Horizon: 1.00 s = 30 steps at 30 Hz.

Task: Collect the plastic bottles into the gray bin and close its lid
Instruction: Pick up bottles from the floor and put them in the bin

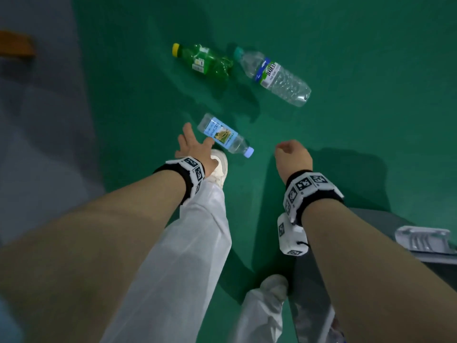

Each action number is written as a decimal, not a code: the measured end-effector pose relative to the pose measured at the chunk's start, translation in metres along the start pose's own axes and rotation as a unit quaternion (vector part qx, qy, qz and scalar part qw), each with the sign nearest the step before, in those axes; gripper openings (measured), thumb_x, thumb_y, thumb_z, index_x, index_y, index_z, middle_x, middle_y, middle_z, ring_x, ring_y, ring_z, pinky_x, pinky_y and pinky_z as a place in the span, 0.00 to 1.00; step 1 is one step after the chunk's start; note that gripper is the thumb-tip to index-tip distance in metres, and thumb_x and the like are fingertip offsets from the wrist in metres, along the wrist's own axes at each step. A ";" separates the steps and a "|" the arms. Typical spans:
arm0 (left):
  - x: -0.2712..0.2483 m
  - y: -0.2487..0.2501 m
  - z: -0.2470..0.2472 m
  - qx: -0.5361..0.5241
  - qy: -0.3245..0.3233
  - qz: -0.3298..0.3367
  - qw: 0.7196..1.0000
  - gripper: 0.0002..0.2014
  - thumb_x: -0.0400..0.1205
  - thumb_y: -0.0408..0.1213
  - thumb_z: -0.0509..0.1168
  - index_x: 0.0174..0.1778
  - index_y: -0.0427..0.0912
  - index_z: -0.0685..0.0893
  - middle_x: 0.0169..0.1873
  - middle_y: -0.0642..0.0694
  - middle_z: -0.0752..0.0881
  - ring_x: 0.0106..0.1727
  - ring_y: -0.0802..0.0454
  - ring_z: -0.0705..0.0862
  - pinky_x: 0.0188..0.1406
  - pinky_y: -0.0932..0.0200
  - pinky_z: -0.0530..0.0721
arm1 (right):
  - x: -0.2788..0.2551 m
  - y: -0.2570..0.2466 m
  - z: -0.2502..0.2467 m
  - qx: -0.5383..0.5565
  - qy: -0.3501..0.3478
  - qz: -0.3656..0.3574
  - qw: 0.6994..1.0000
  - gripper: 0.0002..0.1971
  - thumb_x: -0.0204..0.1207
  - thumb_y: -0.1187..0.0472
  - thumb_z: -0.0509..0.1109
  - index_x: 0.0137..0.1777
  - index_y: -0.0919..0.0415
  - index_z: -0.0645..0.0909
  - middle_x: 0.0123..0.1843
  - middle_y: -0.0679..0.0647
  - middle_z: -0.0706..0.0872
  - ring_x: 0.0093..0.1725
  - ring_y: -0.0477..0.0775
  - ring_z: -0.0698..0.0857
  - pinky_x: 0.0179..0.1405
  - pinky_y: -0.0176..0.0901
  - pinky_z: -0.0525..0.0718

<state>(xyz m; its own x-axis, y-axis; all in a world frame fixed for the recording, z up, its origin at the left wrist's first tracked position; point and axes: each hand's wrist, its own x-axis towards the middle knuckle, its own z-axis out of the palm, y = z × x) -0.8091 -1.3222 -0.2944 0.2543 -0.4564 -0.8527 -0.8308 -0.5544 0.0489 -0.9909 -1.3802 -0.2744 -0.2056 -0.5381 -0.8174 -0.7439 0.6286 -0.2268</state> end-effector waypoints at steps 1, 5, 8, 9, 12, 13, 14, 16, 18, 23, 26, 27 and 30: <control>0.011 0.001 -0.001 0.024 0.008 0.025 0.999 0.26 0.78 0.37 0.68 0.72 0.51 0.71 0.80 0.39 0.43 0.79 0.36 0.53 0.68 0.42 0.75 | 0.012 -0.010 0.003 -0.003 0.002 -0.011 1.000 0.14 0.81 0.62 0.60 0.63 0.58 0.80 0.62 0.53 0.85 0.56 0.52 0.82 0.53 0.41 0.79; 0.060 0.004 0.003 -0.022 0.038 0.085 0.995 0.31 0.81 0.34 0.63 0.80 0.51 0.63 0.82 0.45 0.49 0.78 0.40 0.62 0.69 0.51 0.70 | 0.059 -0.048 0.019 -0.019 0.025 -0.056 0.998 0.16 0.79 0.63 0.61 0.65 0.56 0.79 0.66 0.55 0.81 0.62 0.55 0.81 0.56 0.44 0.82; 0.087 0.005 0.010 -0.012 0.054 0.123 0.991 0.33 0.83 0.41 0.61 0.83 0.48 0.55 0.82 0.45 0.56 0.78 0.45 0.65 0.72 0.54 0.68 | 0.087 -0.068 0.027 -0.034 0.044 -0.076 0.996 0.19 0.78 0.65 0.63 0.68 0.54 0.77 0.74 0.54 0.69 0.72 0.56 0.71 0.60 0.38 0.76; 0.094 0.003 0.013 0.020 0.058 0.142 0.988 0.33 0.83 0.42 0.62 0.83 0.46 0.55 0.81 0.42 0.58 0.78 0.43 0.64 0.74 0.52 0.65 | 0.094 -0.072 0.028 -0.047 0.053 -0.081 0.994 0.21 0.77 0.66 0.64 0.71 0.54 0.75 0.76 0.54 0.66 0.75 0.56 0.67 0.60 0.35 0.70; 0.109 -0.002 0.012 0.198 0.033 0.210 0.957 0.38 0.77 0.38 0.69 0.82 0.45 0.60 0.79 0.33 0.54 0.80 0.36 0.58 0.83 0.41 0.51 | 0.113 -0.083 0.030 -0.099 0.101 -0.088 0.986 0.32 0.74 0.70 0.65 0.77 0.50 0.68 0.80 0.55 0.60 0.79 0.56 0.58 0.67 0.39 0.67; 0.115 -0.005 0.012 0.251 0.020 0.229 0.940 0.38 0.75 0.37 0.70 0.81 0.44 0.60 0.78 0.32 0.53 0.80 0.35 0.57 0.83 0.40 0.49 | 0.119 -0.087 0.030 -0.099 0.112 -0.081 0.985 0.35 0.73 0.71 0.65 0.79 0.48 0.65 0.81 0.54 0.58 0.81 0.57 0.55 0.71 0.44 0.68; 0.121 -0.006 0.012 0.274 0.018 0.244 0.930 0.38 0.75 0.37 0.70 0.80 0.43 0.60 0.77 0.31 0.55 0.79 0.34 0.58 0.83 0.41 0.49 | 0.125 -0.089 0.031 -0.094 0.120 -0.071 0.986 0.38 0.72 0.72 0.65 0.81 0.47 0.61 0.83 0.52 0.57 0.82 0.57 0.54 0.74 0.47 0.67; 0.128 -0.006 0.013 0.294 0.025 0.278 0.914 0.38 0.75 0.38 0.71 0.79 0.40 0.61 0.75 0.33 0.60 0.77 0.36 0.63 0.82 0.43 0.51 | 0.137 -0.091 0.030 -0.095 0.127 -0.049 0.986 0.43 0.71 0.72 0.66 0.83 0.47 0.54 0.84 0.50 0.56 0.82 0.58 0.52 0.78 0.51 0.64; 0.130 -0.009 0.012 0.287 0.021 0.295 0.911 0.36 0.77 0.42 0.69 0.79 0.39 0.62 0.72 0.35 0.65 0.73 0.39 0.67 0.80 0.46 0.59 | 0.147 -0.094 0.031 -0.123 0.128 -0.040 0.983 0.46 0.71 0.72 0.66 0.84 0.48 0.49 0.84 0.50 0.55 0.84 0.59 0.50 0.81 0.55 0.57; 0.129 -0.027 0.002 0.197 -0.004 0.282 0.939 0.32 0.81 0.51 0.63 0.78 0.39 0.63 0.65 0.40 0.68 0.62 0.46 0.71 0.55 0.55 0.77 | 0.168 -0.100 0.040 -0.261 0.125 -0.098 0.952 0.48 0.72 0.69 0.71 0.85 0.51 0.45 0.82 0.58 0.61 0.83 0.62 0.56 0.82 0.61 0.50; 0.127 -0.041 -0.001 0.169 0.001 0.238 0.956 0.32 0.79 0.52 0.65 0.75 0.41 0.66 0.62 0.42 0.69 0.60 0.47 0.72 0.50 0.55 0.80 | 0.165 -0.095 0.048 -0.245 0.127 -0.088 0.957 0.40 0.73 0.64 0.73 0.81 0.54 0.55 0.76 0.59 0.68 0.76 0.61 0.67 0.77 0.59 0.65; 0.126 -0.043 -0.002 0.165 0.007 0.229 0.959 0.31 0.79 0.53 0.66 0.74 0.41 0.67 0.61 0.42 0.69 0.60 0.47 0.73 0.50 0.54 0.80 | 0.161 -0.093 0.051 -0.222 0.126 -0.074 0.964 0.37 0.74 0.63 0.73 0.80 0.54 0.59 0.74 0.59 0.69 0.74 0.61 0.69 0.75 0.58 0.68; 0.114 -0.047 -0.002 0.143 0.012 0.198 0.970 0.32 0.78 0.53 0.67 0.73 0.40 0.68 0.61 0.41 0.70 0.60 0.44 0.73 0.55 0.52 0.79 | 0.140 -0.081 0.057 -0.122 0.107 -0.022 0.987 0.33 0.74 0.58 0.74 0.76 0.55 0.63 0.72 0.57 0.71 0.72 0.60 0.70 0.71 0.59 0.73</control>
<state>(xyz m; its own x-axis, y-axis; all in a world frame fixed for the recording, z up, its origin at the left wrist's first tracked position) -0.7395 -1.3497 -0.3931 -0.1048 -0.6122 -0.7838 -0.9680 -0.1180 0.2216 -0.9230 -1.4744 -0.4010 -0.2788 -0.6845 -0.6736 -0.8809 0.4616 -0.1044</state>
